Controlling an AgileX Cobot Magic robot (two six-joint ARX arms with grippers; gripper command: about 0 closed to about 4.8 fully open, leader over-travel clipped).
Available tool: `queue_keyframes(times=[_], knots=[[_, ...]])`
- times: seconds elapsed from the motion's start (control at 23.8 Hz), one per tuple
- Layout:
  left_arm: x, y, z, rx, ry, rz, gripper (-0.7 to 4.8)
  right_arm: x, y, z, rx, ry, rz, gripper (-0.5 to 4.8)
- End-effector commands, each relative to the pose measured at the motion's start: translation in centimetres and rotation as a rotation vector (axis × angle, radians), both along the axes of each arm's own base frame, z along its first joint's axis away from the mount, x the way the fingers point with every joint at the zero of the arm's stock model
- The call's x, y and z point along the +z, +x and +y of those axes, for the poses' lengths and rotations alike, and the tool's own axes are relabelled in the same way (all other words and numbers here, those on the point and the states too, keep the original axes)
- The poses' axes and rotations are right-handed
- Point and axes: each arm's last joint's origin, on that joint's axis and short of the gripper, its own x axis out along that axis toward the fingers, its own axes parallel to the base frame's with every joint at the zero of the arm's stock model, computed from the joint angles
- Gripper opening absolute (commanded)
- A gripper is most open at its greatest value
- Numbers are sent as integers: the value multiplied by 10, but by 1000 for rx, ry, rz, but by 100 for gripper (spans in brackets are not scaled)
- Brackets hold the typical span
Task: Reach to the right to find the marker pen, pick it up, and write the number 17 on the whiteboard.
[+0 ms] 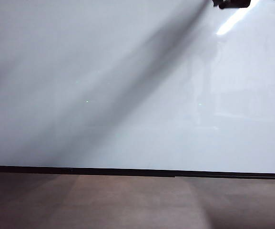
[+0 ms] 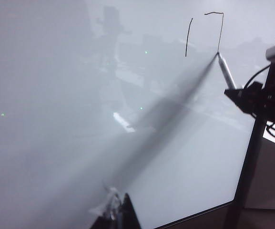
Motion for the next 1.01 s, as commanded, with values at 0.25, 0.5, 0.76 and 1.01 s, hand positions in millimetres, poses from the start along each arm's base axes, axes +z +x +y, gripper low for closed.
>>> queue_keyframes(times=[0.25,0.5,0.76,1.01], knots=[[3,-1,0,-3,-5,-18,-5,0,-3,-1,0,23,-18,-8],[3,-1,0,-3,-5,-18,-5,16,-28,0,25,21,-42,-8],[2,0,0,-2,-2,-14,-5,15,-64,-10,42,43,-70,-8],[-3,2,0,11,2,-6,-5,12,-93,-23,42,25,-42,-8]])
